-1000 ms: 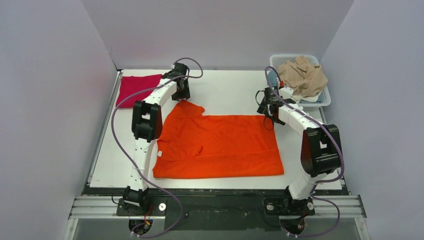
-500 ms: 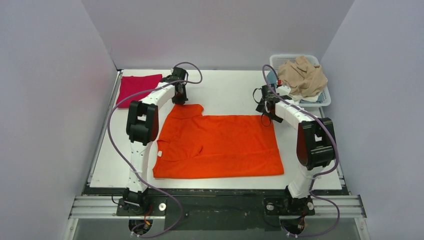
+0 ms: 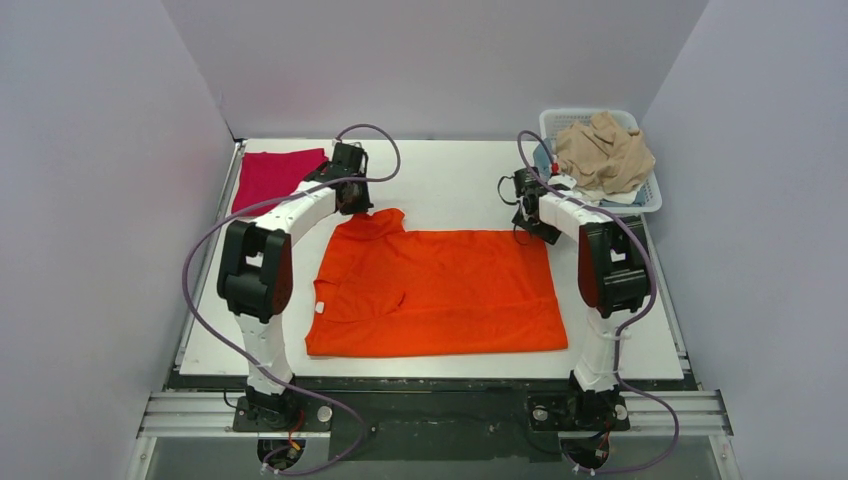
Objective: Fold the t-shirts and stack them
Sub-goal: Grab the side of the flattened tshirt furthest away from the robot with both arms
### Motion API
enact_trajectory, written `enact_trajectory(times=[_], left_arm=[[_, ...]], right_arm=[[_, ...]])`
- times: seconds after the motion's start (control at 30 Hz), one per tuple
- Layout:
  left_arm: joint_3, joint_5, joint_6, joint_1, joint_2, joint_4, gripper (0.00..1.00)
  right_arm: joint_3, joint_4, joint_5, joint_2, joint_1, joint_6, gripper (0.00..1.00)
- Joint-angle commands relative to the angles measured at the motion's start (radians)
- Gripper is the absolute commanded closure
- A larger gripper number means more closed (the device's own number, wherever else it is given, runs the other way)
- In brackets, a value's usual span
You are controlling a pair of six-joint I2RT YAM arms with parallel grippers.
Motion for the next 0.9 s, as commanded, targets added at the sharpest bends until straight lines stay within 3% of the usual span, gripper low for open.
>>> enact_trajectory(times=[0.0,0.23,0.33,0.5,0.6,0.87], left_arm=[[-0.092,0.022,-0.029,-0.014,-0.122,0.119,1.0],[-0.217,0.013,-0.051,-0.035,-0.238,0.147,1.0],[-0.265,-0.011,-0.064,-0.039,-0.278,0.147,1.0],[-0.327,-0.01,-0.074,-0.047,-0.353,0.162,1.0],[-0.354,-0.018,-0.084,-0.062,-0.387,0.154,1.0],[-0.491,-0.063,-0.161,-0.106,-0.554,0.118,1.0]], right_arm=[[0.043,-0.08,0.054,0.031,0.013,0.03,0.38],[0.068,-0.14,0.09,0.043,0.033,0.034,0.52],[0.056,-0.143,0.092,0.033,0.033,0.041,0.7],[0.054,-0.143,0.092,0.034,0.033,0.041,0.85],[0.053,-0.138,0.089,0.029,0.035,0.036,1.0],[-0.042,-0.081,0.095,-0.085,0.065,-0.01,1.0]])
